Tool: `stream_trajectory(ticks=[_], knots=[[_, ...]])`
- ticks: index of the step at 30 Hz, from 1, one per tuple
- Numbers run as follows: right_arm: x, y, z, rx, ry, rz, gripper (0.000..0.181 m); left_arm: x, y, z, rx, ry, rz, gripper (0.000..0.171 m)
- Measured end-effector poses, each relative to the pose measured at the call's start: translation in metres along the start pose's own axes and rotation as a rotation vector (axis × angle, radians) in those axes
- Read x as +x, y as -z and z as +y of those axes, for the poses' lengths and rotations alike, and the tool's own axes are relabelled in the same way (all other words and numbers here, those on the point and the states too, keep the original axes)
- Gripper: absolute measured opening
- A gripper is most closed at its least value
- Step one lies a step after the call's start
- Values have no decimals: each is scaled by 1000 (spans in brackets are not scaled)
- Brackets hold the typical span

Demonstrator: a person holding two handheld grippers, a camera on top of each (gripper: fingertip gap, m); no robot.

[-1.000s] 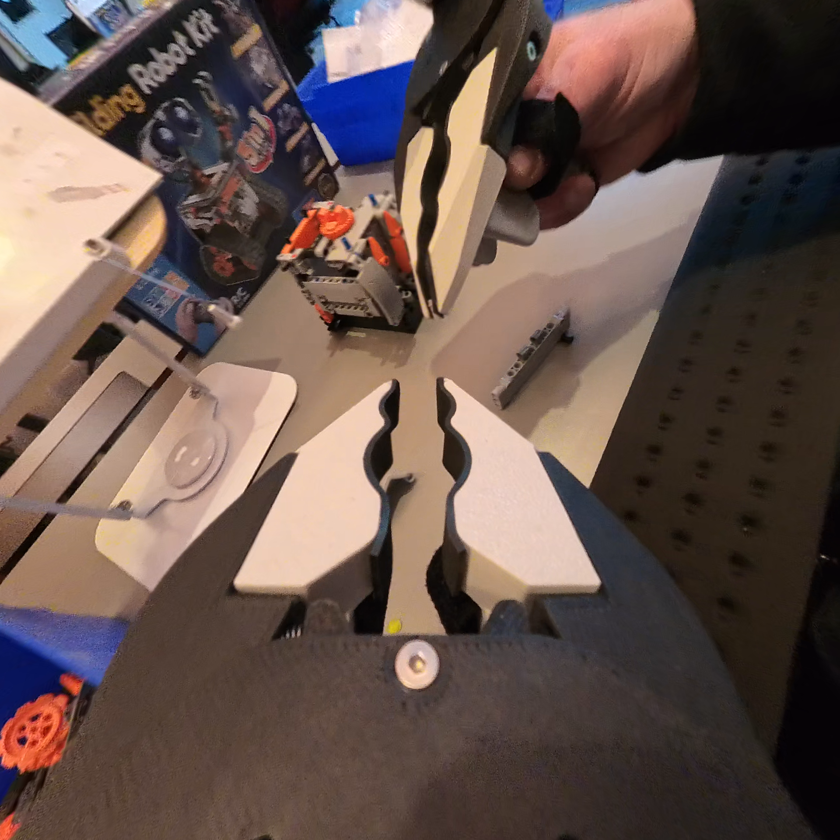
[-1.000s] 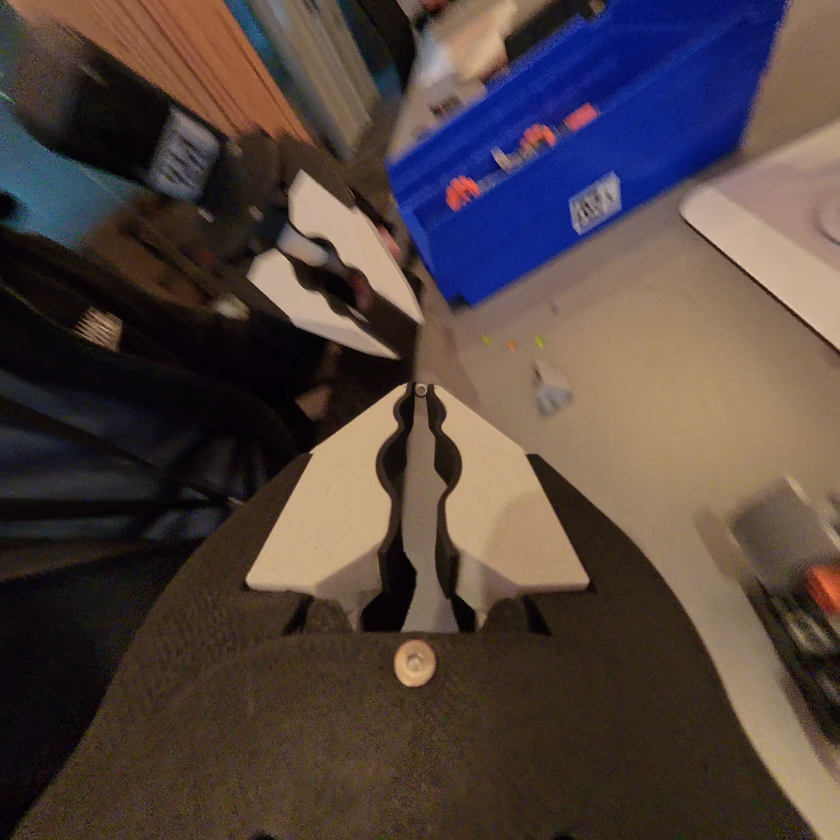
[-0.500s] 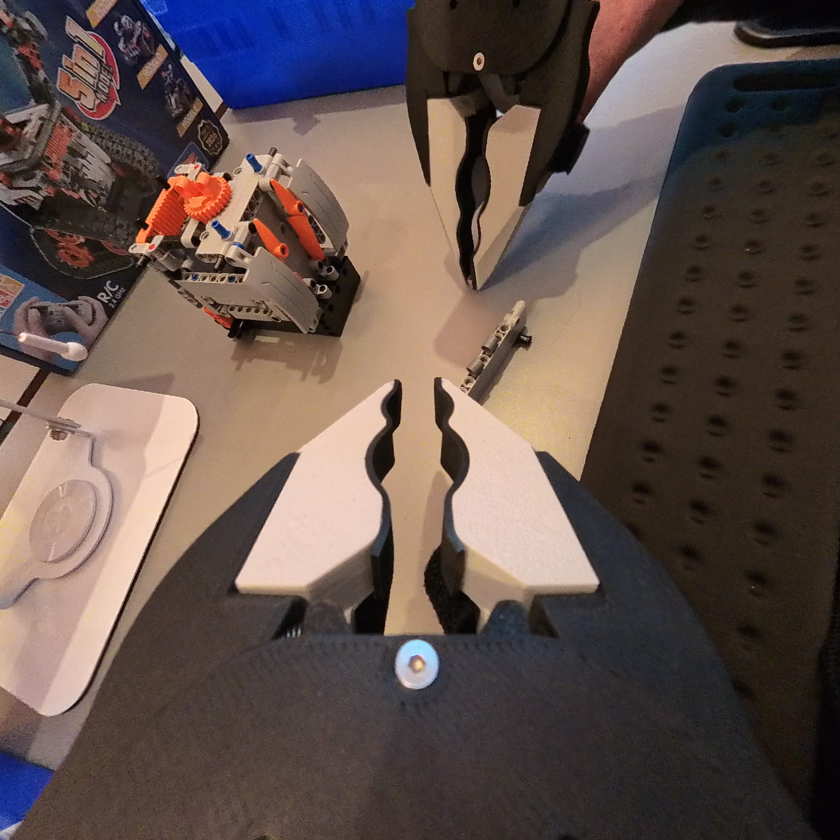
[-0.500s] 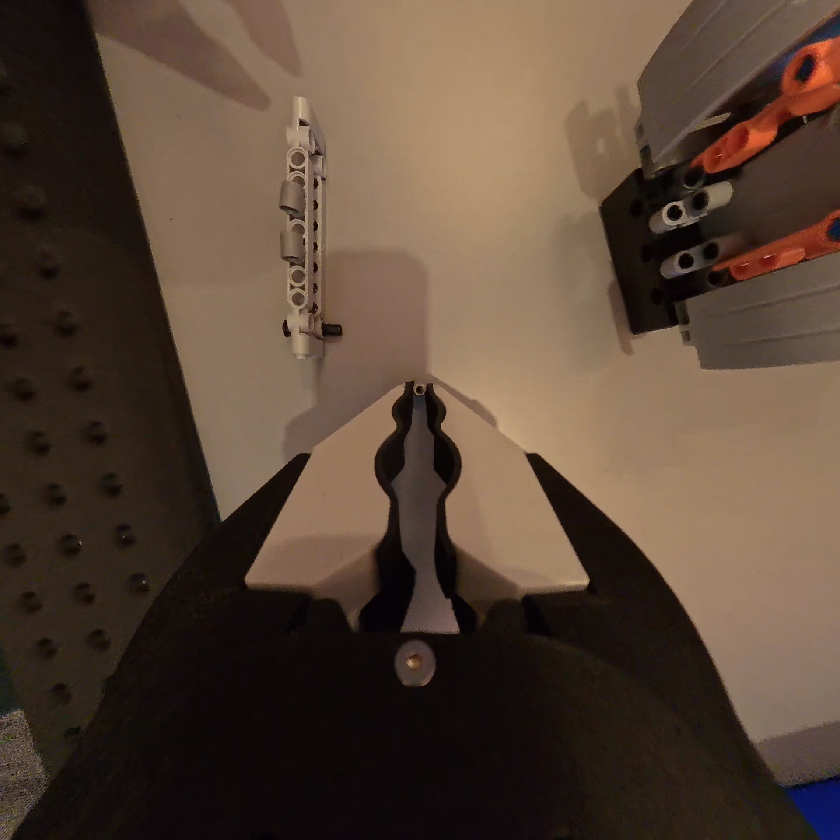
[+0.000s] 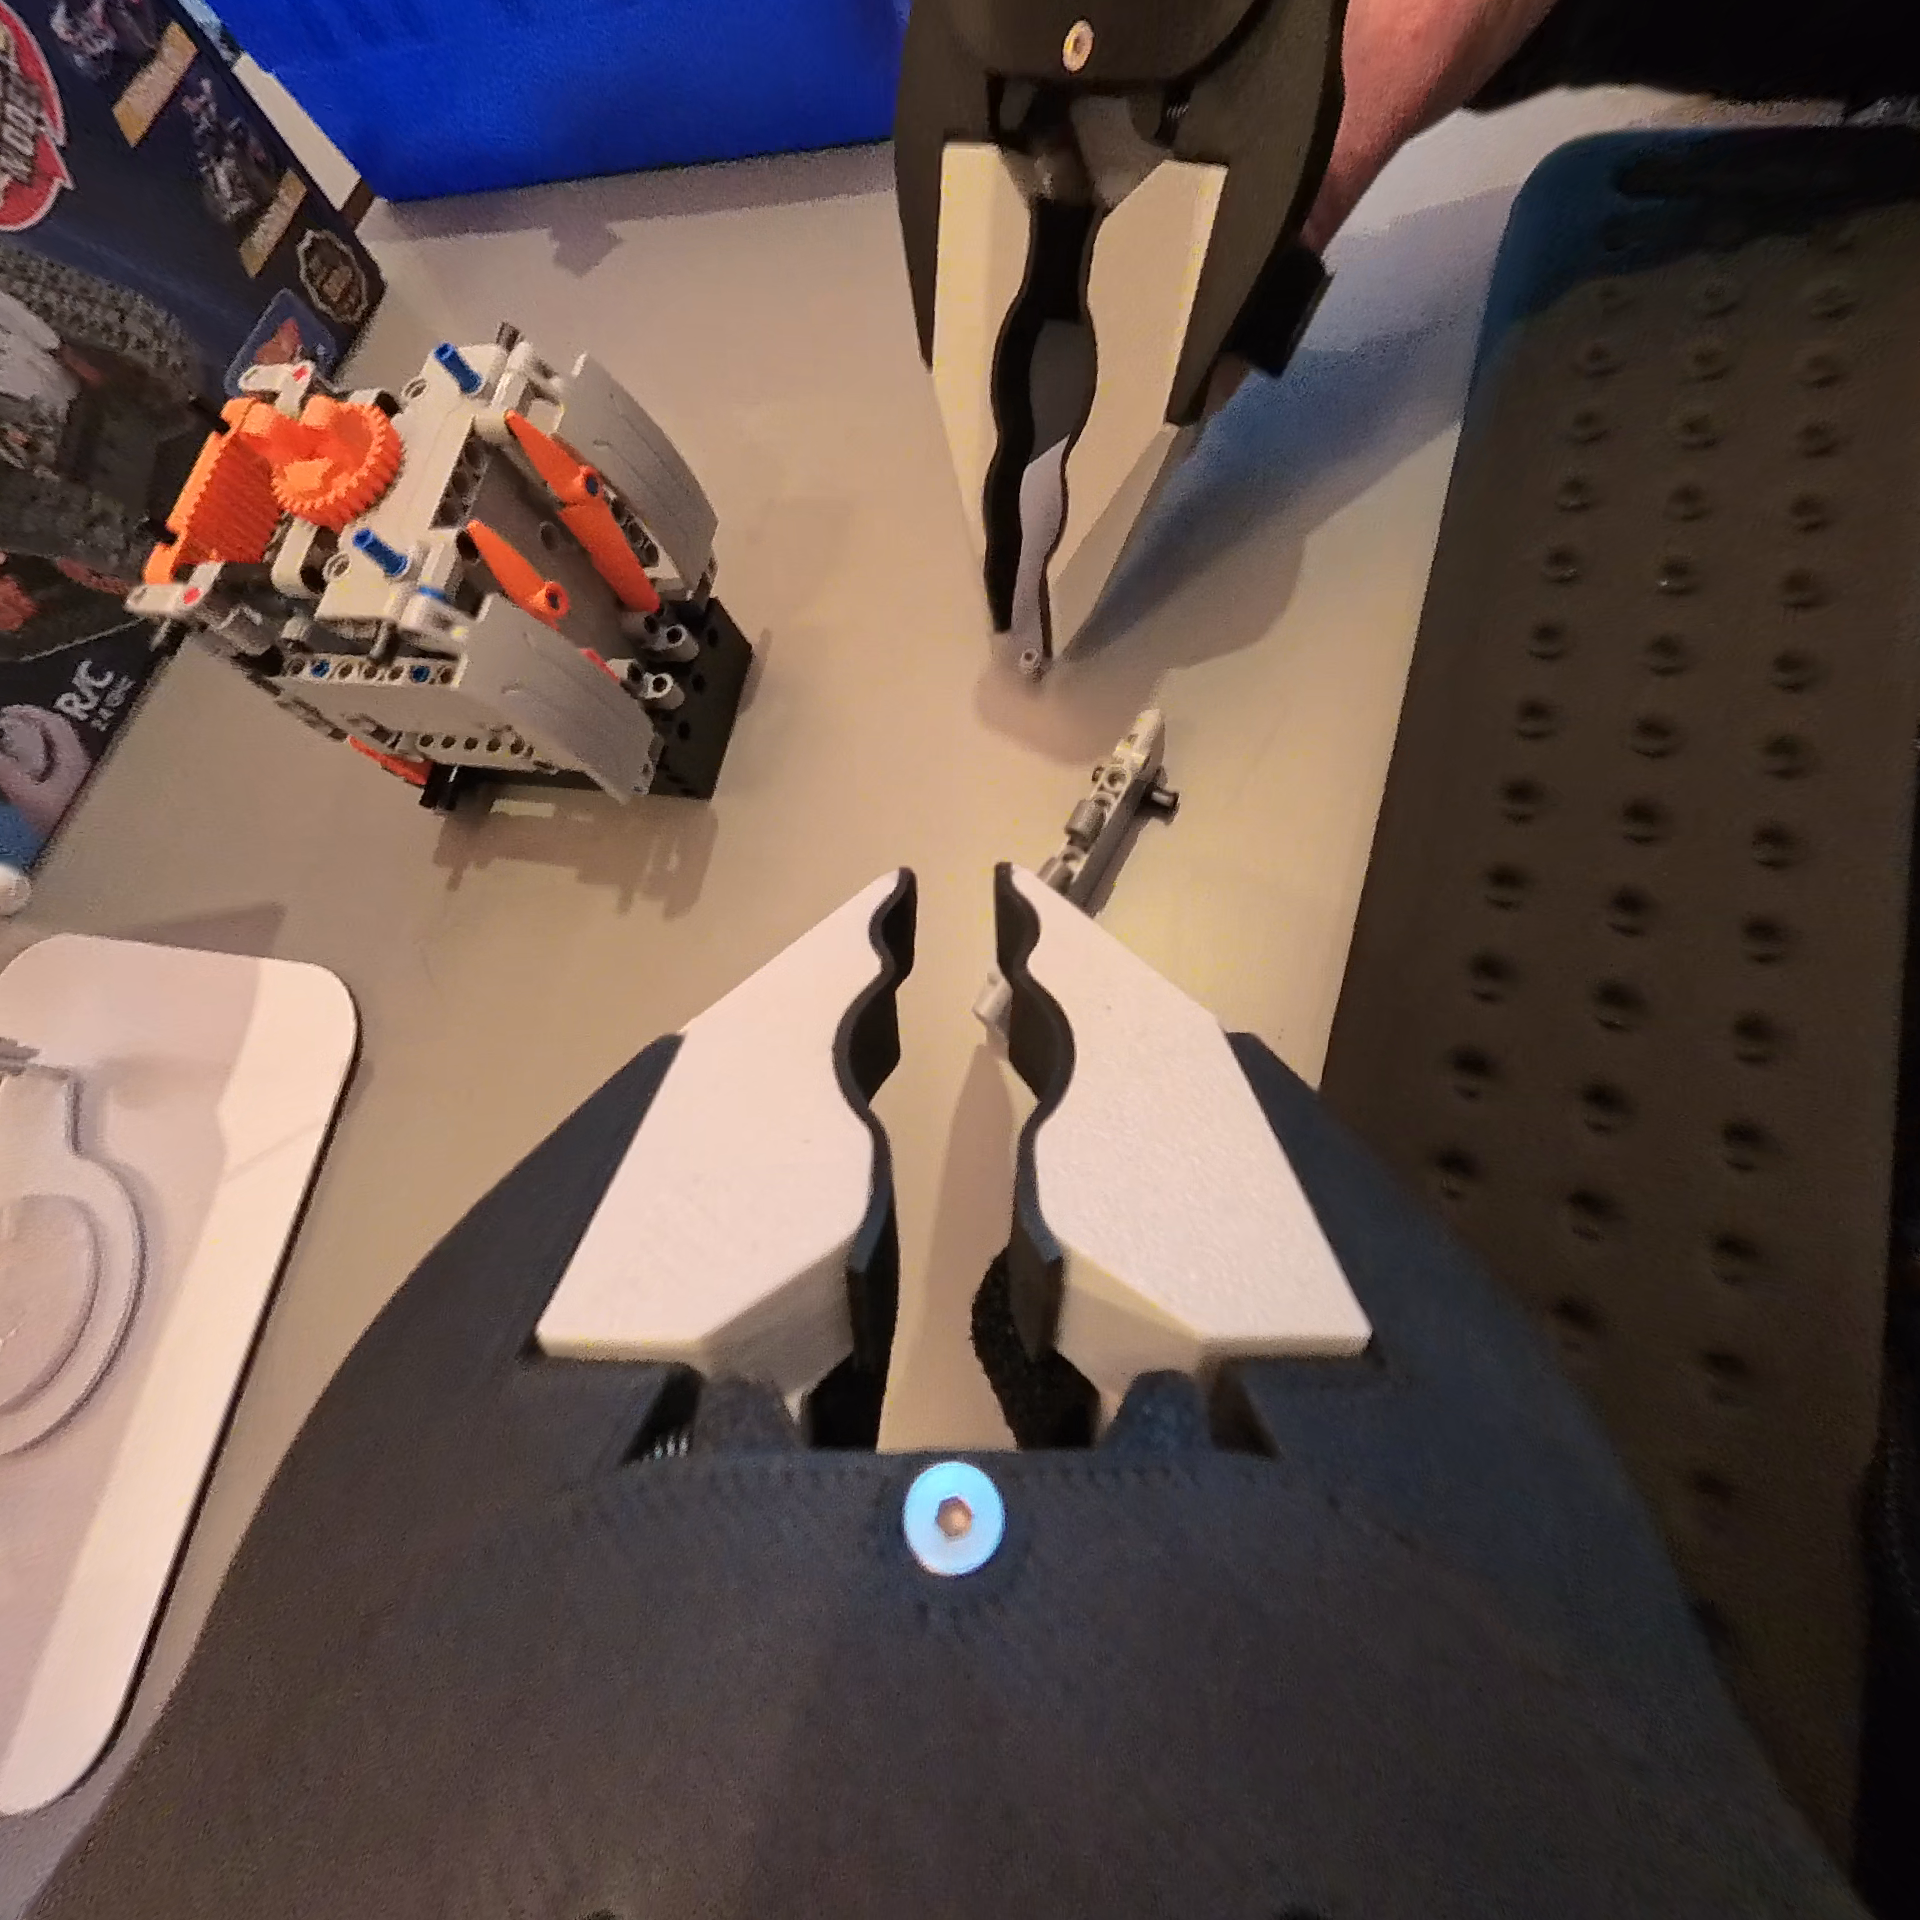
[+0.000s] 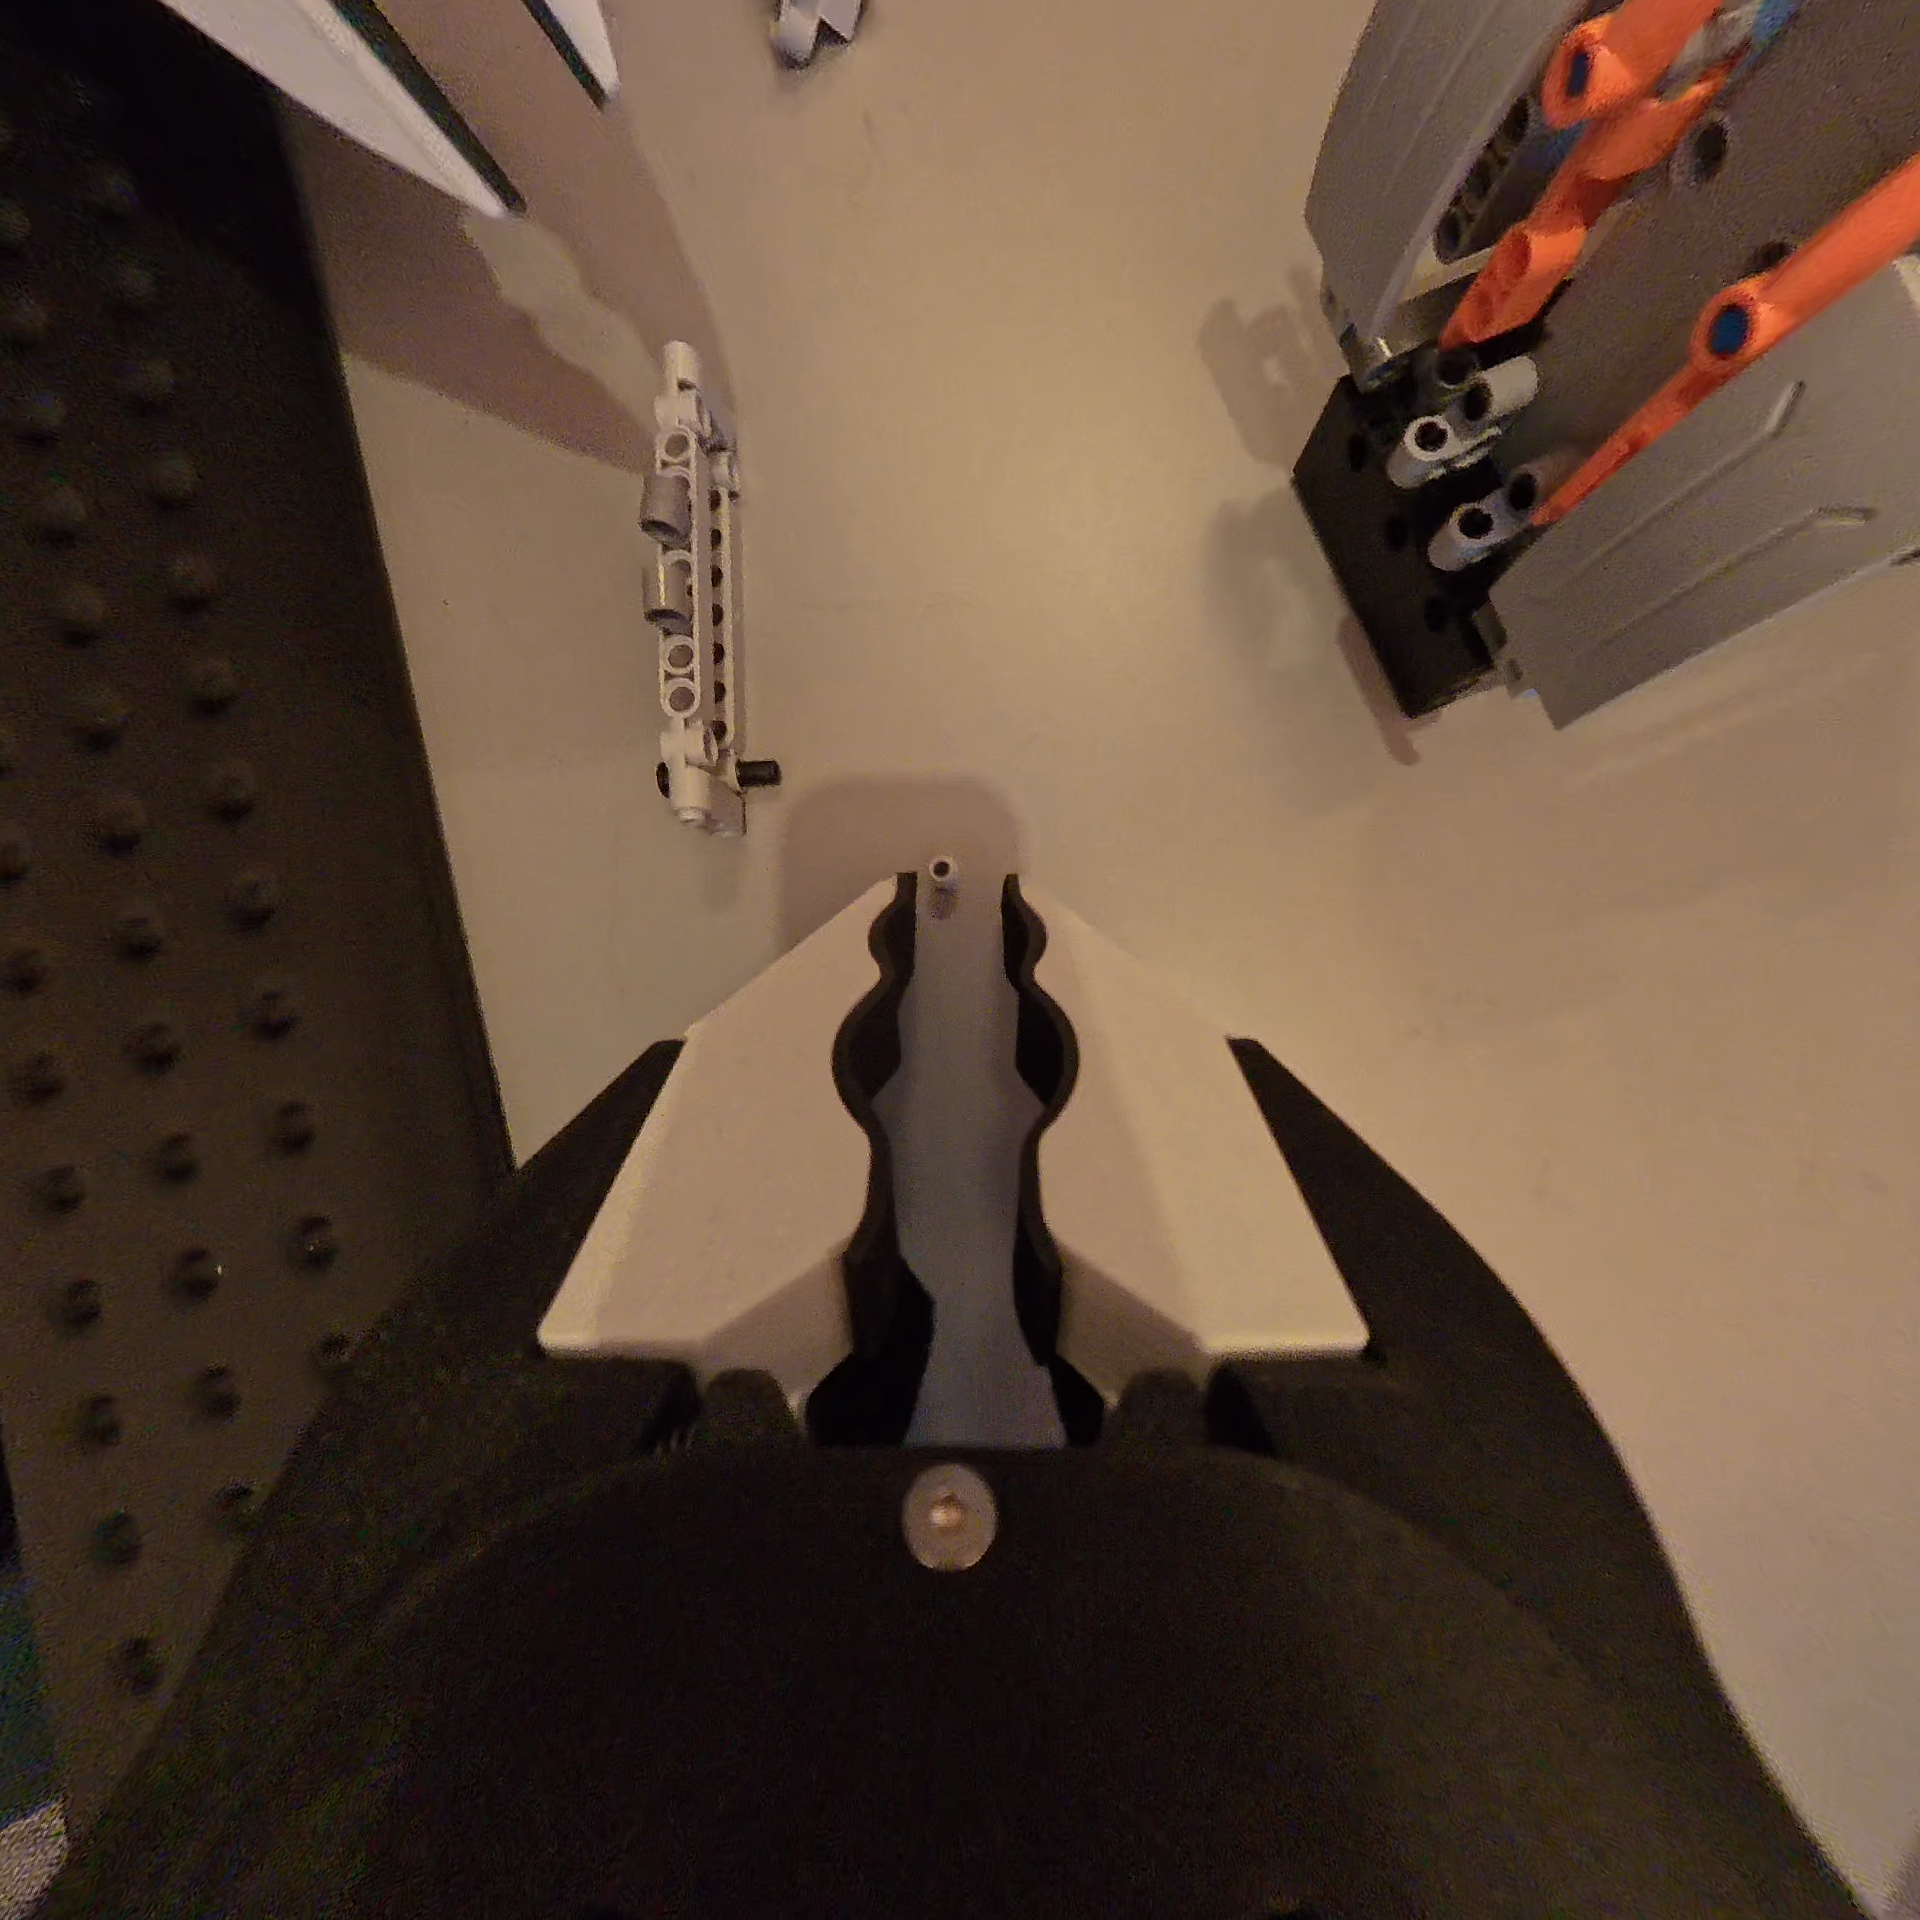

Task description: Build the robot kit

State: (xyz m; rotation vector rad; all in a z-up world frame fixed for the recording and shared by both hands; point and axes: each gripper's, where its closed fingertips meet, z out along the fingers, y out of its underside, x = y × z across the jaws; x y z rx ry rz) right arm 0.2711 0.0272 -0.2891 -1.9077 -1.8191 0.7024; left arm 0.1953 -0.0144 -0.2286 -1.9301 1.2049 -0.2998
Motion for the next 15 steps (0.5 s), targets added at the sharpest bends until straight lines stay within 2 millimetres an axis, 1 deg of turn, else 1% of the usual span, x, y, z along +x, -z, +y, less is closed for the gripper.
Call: stream_trajectory(ticks=[1, 4, 7, 9, 12, 15], knots=[[-1, -2, -1, 8, 3, -4, 14, 1, -3, -2, 2, 0, 11, 13], [-3, -8, -1, -4, 26, -12, 4, 2, -11, -5, -12, 4, 34, 13], [-5, -8, -5, 24, 16, -34, 3, 3, -18, -3, -27, 2, 48, 13], [-4, -3, -9, 67, -18, -47, 3, 5, -21, -3, -25, 3, 54, 13], [-15, 11, -19, 176, -83, -141, 3, 14, -24, -5, -17, -4, 99, 17], [-22, 26, -27, 284, -156, -229, 3, 27, -30, -6, -42, -29, 168, 29]])
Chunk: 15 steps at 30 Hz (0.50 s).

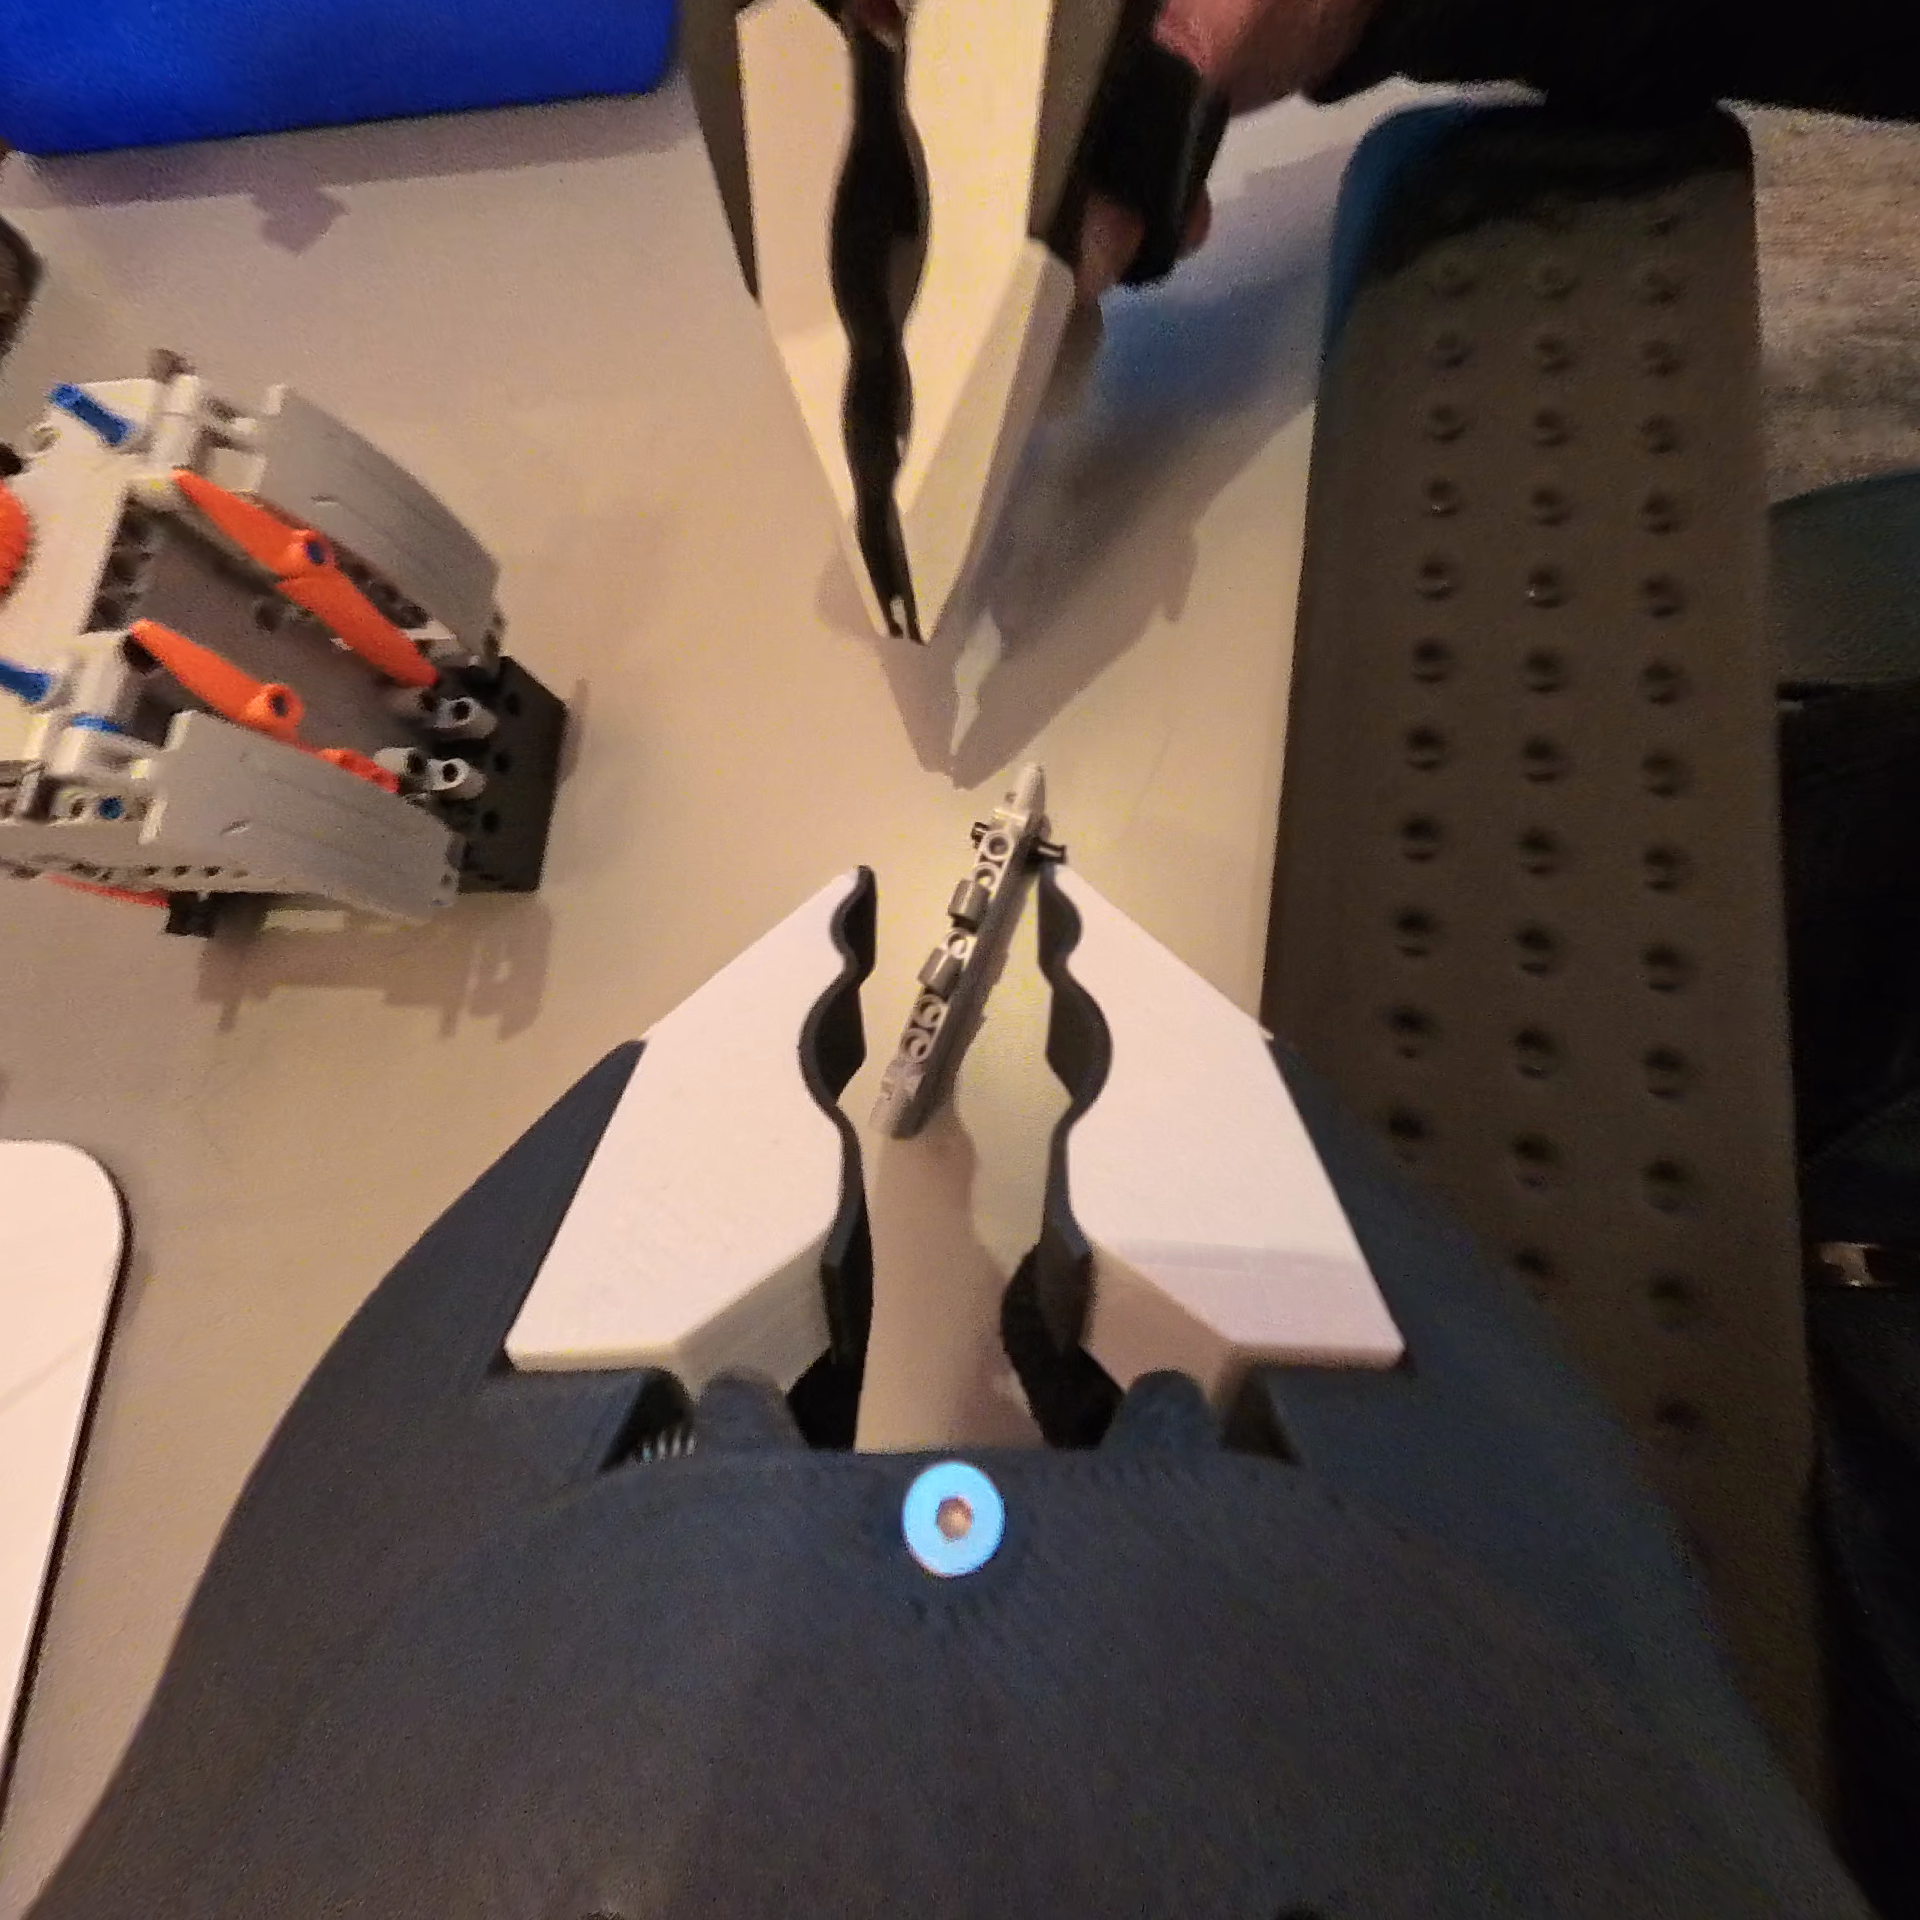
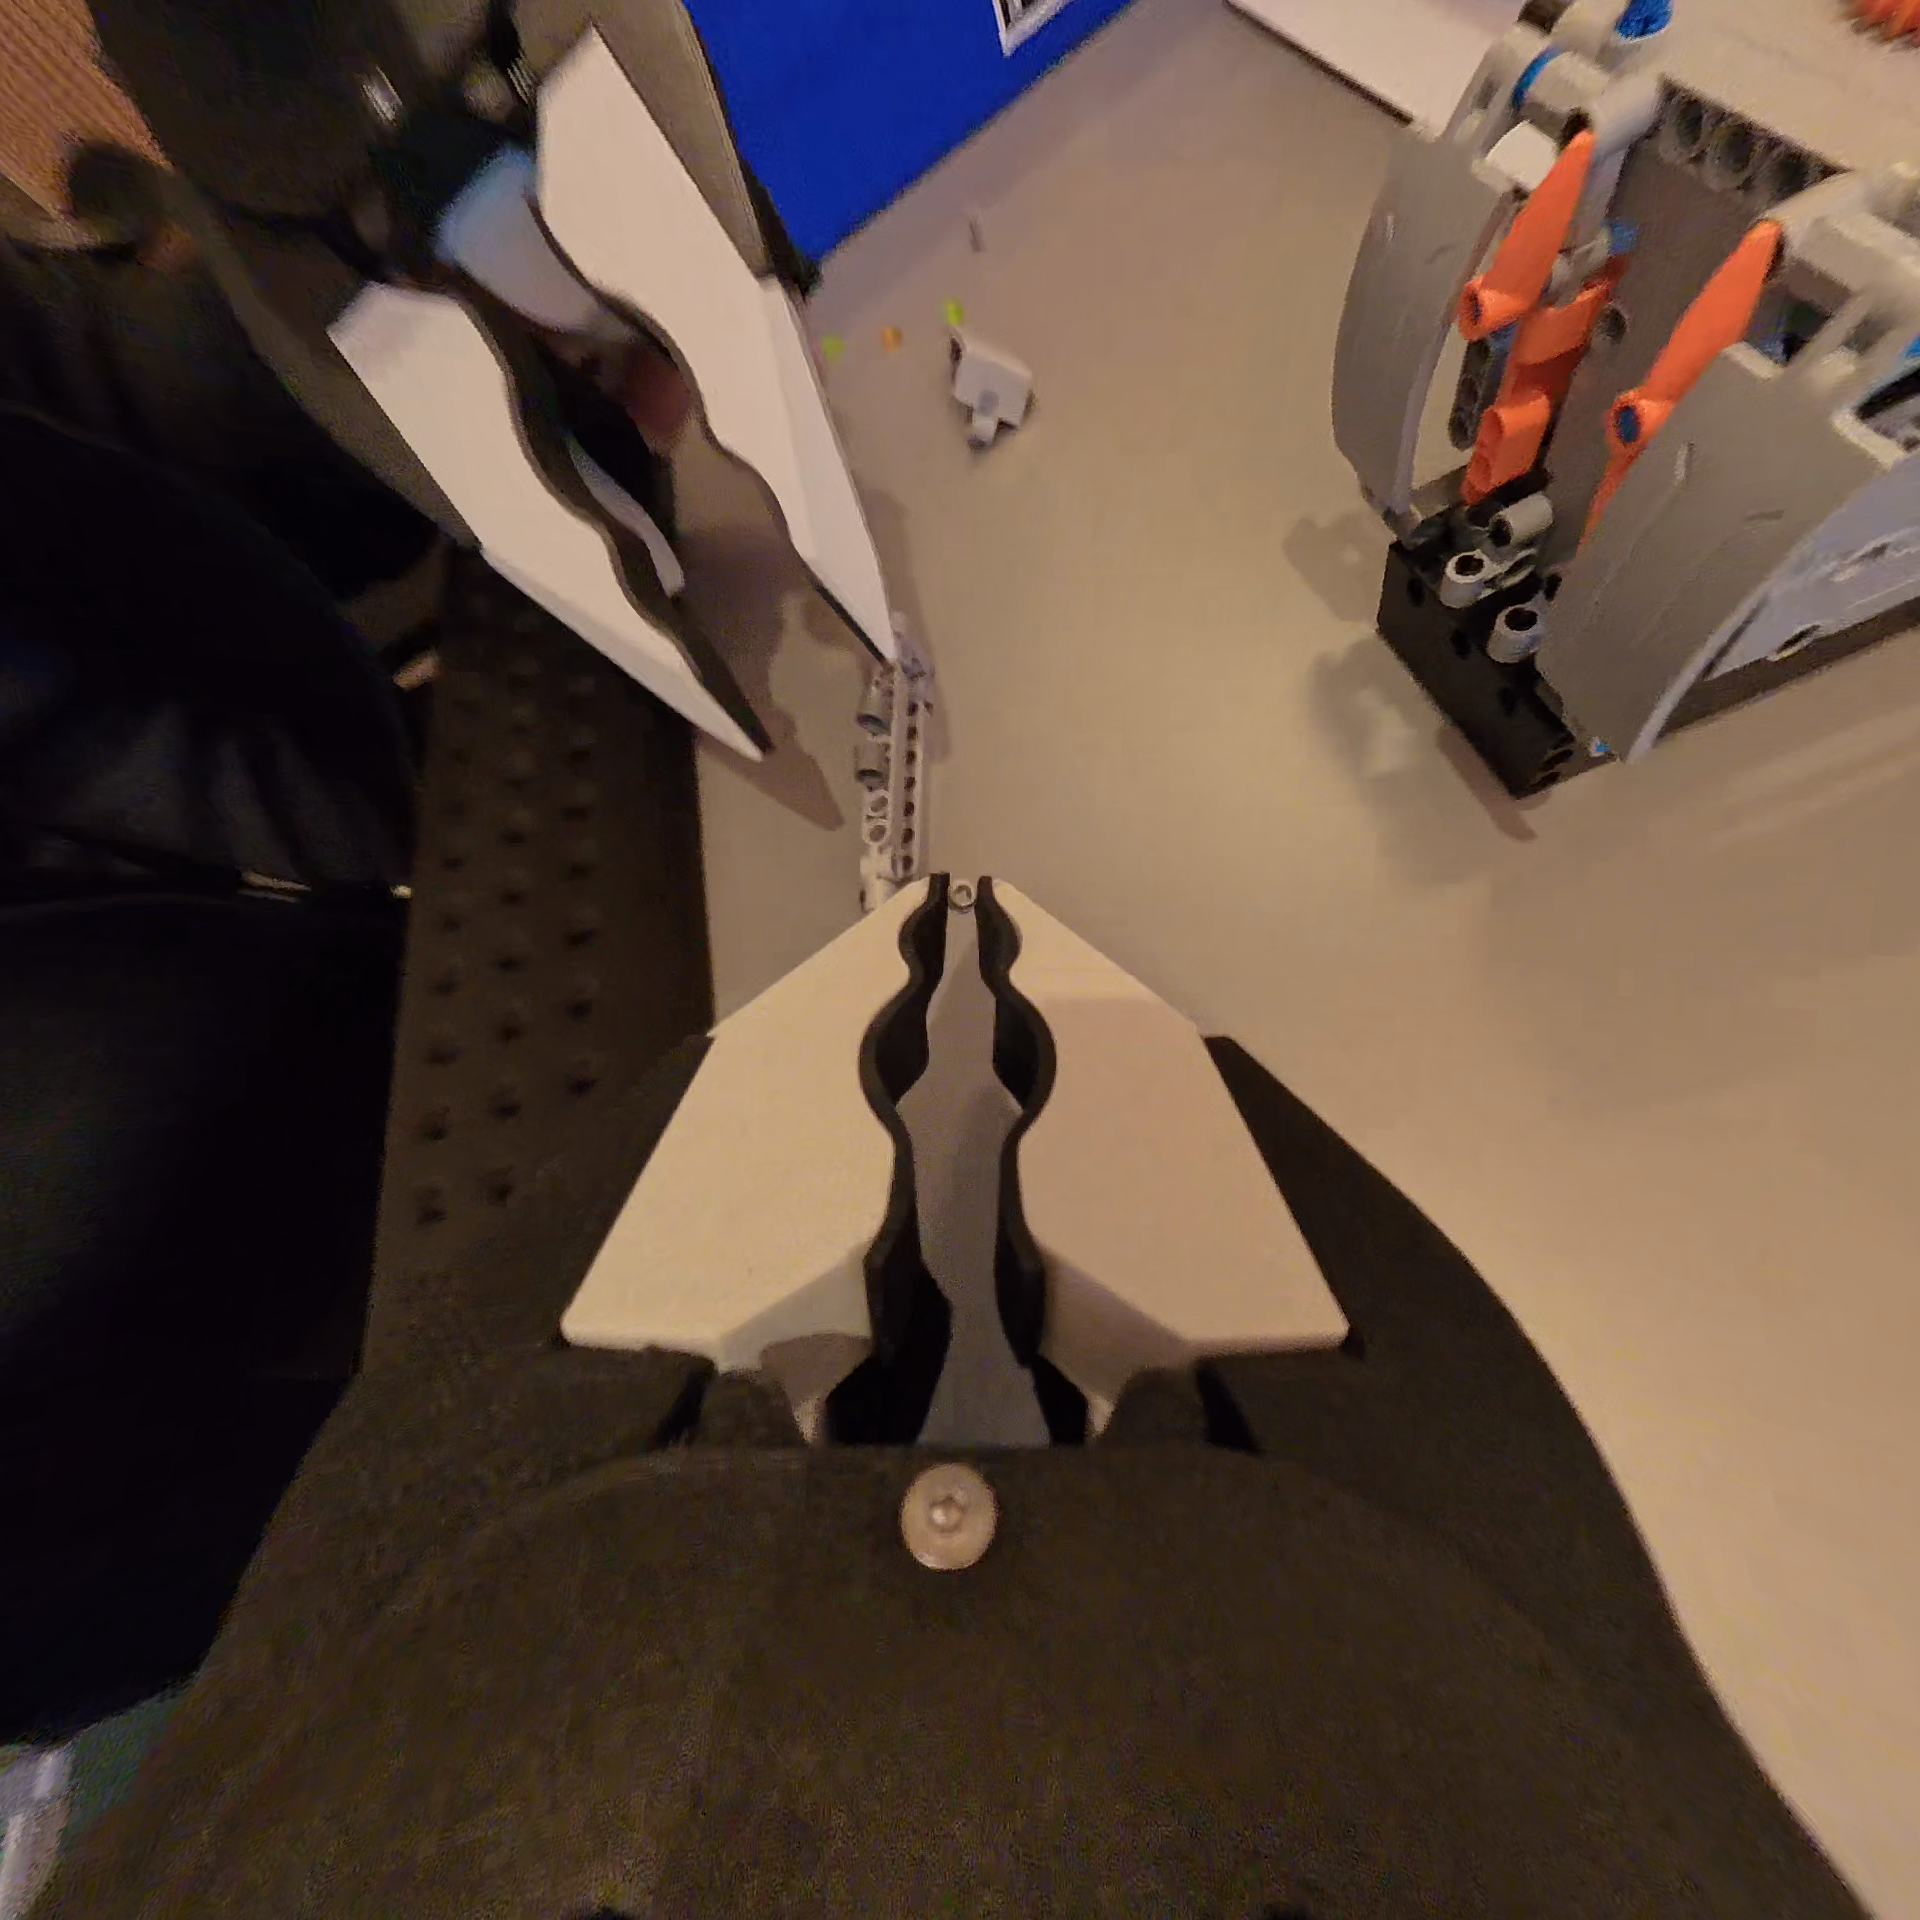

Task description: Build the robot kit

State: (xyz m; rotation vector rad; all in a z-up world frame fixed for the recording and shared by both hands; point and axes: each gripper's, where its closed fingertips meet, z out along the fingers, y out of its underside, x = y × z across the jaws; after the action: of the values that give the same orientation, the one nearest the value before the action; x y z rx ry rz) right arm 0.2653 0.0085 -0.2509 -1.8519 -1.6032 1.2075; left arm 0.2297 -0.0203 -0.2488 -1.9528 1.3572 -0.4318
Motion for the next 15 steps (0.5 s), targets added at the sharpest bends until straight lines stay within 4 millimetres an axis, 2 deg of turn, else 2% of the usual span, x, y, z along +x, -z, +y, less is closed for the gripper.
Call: stream_trajectory(ticks=[3, 5, 9, 15], knots=[[-3, 9, -2, 70, -57, -44, 3, 1, -12, 4, -78, -61, 5, 36], [-2, 9, 5, 52, -59, -31, 3, 5, -20, 4, -105, -86, 38, 37], [5, 3, 34, -135, 34, 83, 3, 8, -33, 13, -195, -131, 69, 35], [5, -6, 49, -281, 184, 170, 3, 13, -40, 17, -219, -122, 103, 31]])
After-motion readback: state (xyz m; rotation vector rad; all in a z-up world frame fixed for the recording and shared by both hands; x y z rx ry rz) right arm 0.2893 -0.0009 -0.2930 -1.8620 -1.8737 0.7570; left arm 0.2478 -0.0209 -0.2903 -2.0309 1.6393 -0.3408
